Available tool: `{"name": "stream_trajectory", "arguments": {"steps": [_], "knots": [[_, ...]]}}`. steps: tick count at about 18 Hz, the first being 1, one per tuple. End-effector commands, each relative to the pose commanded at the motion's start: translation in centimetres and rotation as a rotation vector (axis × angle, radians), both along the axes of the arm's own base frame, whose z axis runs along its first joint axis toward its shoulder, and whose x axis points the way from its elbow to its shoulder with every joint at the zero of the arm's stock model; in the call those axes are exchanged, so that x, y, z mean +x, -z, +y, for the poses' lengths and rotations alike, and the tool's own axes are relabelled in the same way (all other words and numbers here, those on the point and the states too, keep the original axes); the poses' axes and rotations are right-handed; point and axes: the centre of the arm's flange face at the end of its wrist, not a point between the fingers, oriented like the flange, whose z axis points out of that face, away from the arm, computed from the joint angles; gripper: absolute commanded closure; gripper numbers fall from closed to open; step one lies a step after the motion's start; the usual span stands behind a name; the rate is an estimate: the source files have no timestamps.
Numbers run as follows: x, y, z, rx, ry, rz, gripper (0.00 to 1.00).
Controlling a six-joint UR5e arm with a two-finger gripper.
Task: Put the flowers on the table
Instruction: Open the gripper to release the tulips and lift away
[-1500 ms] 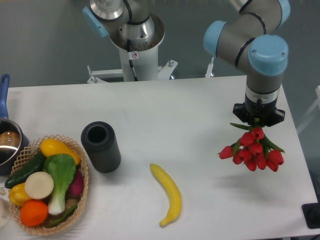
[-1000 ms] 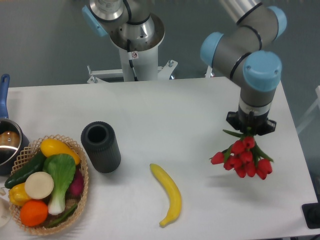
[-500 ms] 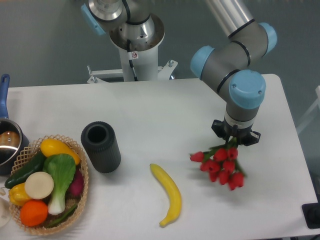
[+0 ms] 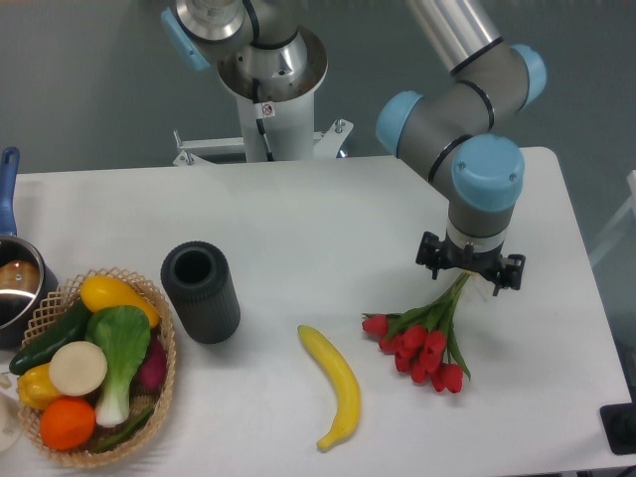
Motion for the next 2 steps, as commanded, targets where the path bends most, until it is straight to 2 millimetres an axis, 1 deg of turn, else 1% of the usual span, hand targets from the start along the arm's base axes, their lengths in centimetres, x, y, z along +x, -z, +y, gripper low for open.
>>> {"name": "stream_trajectory", "arguments": {"steps": [2], "knots": [[-0.2, -0.07, -0.03, 0.008, -0.002, 0.02, 0.0]]}}
